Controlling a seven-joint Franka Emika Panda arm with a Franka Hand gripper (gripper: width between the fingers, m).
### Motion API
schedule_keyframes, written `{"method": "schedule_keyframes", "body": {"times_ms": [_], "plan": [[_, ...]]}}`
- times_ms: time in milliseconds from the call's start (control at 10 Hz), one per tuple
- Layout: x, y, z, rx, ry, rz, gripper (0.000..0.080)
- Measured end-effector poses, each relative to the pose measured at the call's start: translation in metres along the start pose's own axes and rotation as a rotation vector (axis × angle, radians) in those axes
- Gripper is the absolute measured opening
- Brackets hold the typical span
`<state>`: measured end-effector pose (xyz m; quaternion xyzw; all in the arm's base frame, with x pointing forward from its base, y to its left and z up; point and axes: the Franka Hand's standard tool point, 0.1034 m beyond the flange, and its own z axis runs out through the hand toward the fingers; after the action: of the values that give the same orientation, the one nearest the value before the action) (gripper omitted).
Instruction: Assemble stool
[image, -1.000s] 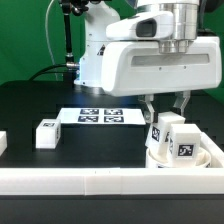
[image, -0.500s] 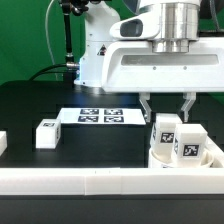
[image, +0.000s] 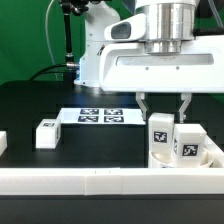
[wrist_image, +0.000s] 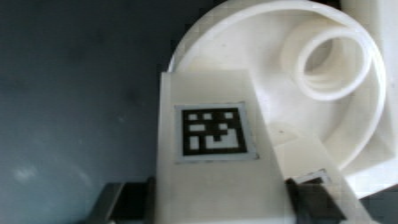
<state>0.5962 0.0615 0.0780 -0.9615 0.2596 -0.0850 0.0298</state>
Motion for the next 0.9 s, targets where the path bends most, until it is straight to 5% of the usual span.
{"method": "schedule_keyframes", "body": {"times_ms": [900], "plan": [[-0.0066,0.0043,-0.0007,0.018,-0.027,0.785,0.0340]]}}
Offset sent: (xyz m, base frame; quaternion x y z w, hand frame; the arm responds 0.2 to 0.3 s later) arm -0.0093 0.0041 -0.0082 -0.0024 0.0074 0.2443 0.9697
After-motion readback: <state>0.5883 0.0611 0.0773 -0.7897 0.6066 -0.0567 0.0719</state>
